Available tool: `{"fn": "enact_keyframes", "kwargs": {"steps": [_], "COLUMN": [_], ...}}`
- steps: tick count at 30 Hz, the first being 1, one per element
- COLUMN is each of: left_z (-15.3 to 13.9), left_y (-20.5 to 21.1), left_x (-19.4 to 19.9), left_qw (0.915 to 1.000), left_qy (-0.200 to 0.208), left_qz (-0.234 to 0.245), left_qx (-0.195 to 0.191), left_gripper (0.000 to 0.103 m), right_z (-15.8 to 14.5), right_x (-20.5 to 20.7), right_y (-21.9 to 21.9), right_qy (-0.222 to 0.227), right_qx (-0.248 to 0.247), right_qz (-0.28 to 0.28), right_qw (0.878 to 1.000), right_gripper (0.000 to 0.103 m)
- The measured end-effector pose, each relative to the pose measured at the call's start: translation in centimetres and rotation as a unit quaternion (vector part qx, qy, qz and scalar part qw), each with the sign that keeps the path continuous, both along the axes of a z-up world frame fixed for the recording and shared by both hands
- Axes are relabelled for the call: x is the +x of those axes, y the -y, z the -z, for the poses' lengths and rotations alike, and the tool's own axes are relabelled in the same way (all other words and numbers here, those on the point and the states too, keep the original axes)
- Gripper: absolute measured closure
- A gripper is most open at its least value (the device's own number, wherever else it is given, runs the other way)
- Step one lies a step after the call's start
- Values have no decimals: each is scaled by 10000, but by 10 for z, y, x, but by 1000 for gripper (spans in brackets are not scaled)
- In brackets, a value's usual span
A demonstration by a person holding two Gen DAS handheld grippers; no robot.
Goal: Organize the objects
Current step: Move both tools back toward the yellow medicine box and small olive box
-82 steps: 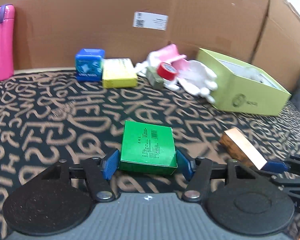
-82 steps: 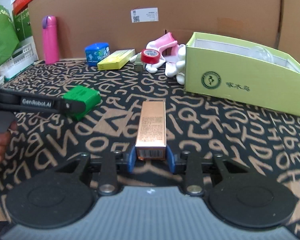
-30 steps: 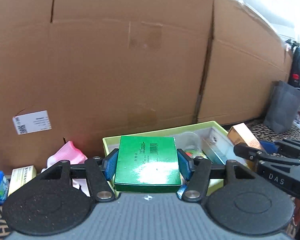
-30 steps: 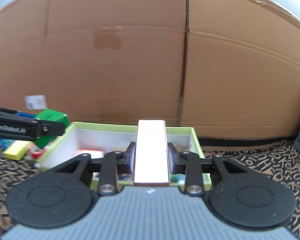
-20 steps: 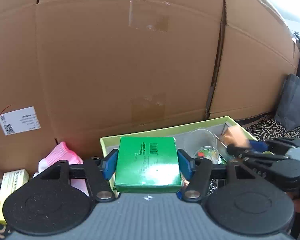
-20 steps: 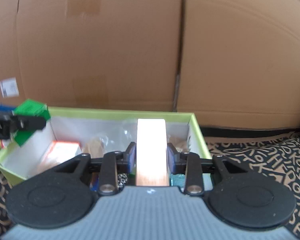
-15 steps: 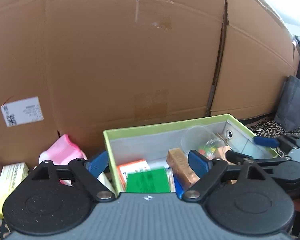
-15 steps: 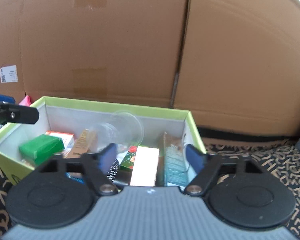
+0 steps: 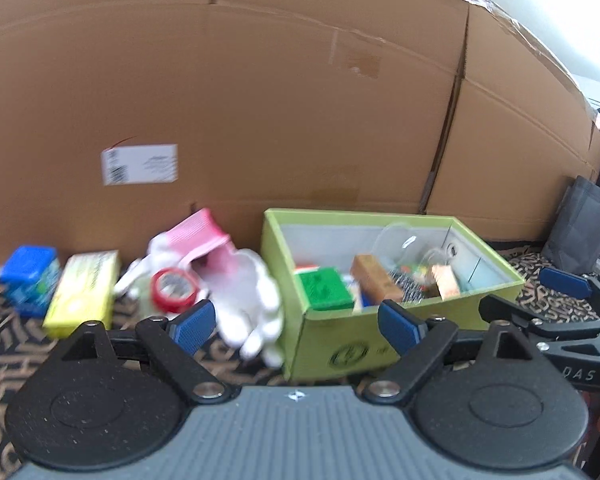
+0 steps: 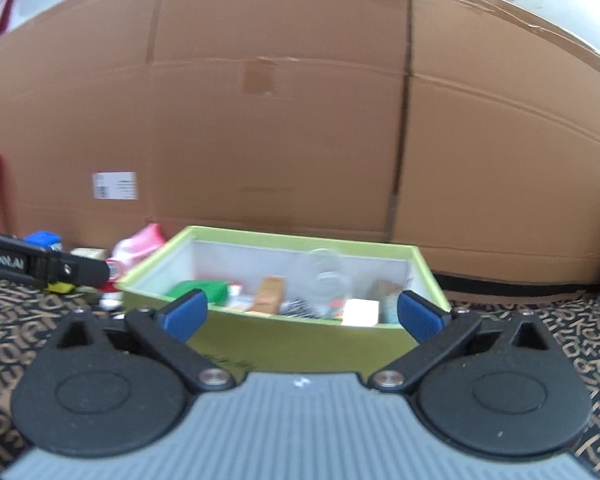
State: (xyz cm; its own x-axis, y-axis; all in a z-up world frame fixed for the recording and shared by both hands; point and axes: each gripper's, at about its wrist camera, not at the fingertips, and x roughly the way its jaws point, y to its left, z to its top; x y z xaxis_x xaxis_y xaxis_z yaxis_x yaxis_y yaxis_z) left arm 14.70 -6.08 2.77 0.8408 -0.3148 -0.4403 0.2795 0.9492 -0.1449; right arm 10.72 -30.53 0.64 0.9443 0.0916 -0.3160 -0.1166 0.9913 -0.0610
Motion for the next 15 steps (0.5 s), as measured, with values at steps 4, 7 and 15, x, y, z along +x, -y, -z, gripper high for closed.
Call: {"fn": "enact_keyframes", "kwargs": {"steps": [4, 7, 15], "left_z": [10, 20, 43], "left_y": [-21, -40, -95], "left_x": [-23, -35, -52], "left_qw": [9995, 9981, 9903], "left_qy": [-68, -192, -512], "left_qz": [-316, -586, -1288], "left_qx": [40, -40, 6], "left_gripper": [11, 11, 11], "right_z": [6, 15, 43], "right_x": [-16, -27, -34], "right_y": [-21, -38, -95], "right_qy": [-139, -349, -1014], "right_qx": [128, 281, 556], "right_qz": [-298, -562, -1252], "right_qw": [9994, 9974, 9854], "right_gripper": [0, 0, 0]}}
